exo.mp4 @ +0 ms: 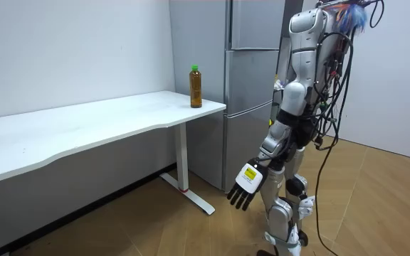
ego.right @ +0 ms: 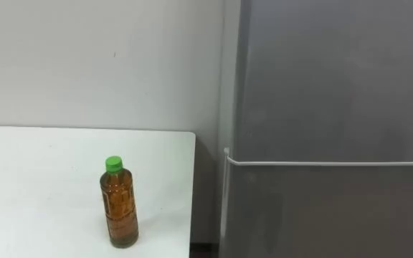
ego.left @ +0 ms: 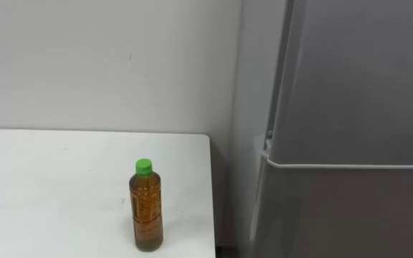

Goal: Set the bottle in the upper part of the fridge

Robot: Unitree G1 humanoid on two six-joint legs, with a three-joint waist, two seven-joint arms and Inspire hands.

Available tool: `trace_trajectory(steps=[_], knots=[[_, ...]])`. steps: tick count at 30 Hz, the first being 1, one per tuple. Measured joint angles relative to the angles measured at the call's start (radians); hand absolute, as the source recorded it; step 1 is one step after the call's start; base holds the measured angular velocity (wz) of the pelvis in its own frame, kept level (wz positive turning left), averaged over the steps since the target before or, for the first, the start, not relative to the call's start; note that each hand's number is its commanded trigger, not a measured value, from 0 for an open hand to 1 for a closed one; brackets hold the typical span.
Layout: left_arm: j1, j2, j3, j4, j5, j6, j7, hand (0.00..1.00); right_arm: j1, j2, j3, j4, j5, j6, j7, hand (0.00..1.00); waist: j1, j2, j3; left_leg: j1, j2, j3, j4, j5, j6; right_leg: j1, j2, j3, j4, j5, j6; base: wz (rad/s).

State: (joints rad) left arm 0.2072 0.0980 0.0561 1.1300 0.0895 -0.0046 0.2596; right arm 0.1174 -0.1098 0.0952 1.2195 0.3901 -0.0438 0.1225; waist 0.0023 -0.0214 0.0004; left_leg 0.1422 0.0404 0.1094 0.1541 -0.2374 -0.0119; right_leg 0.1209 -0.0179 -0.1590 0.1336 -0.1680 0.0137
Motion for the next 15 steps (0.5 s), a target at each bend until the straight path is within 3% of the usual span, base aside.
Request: trace_trajectory(steps=[15], knots=[[0.003, 0.0, -0.001, 0.0, -0.024, -0.001, 0.002, 0.0, 0.0, 0.0, 0.0, 0.0, 0.0, 0.002, 0.0, 0.0, 0.0, -0.002, 0.0011, -0.001, 0.0, -0.003, 0.002, 0.0, 0.0, -0.002, -0.001, -0.006, -0.001, 0.0, 0.0, 0.0]])
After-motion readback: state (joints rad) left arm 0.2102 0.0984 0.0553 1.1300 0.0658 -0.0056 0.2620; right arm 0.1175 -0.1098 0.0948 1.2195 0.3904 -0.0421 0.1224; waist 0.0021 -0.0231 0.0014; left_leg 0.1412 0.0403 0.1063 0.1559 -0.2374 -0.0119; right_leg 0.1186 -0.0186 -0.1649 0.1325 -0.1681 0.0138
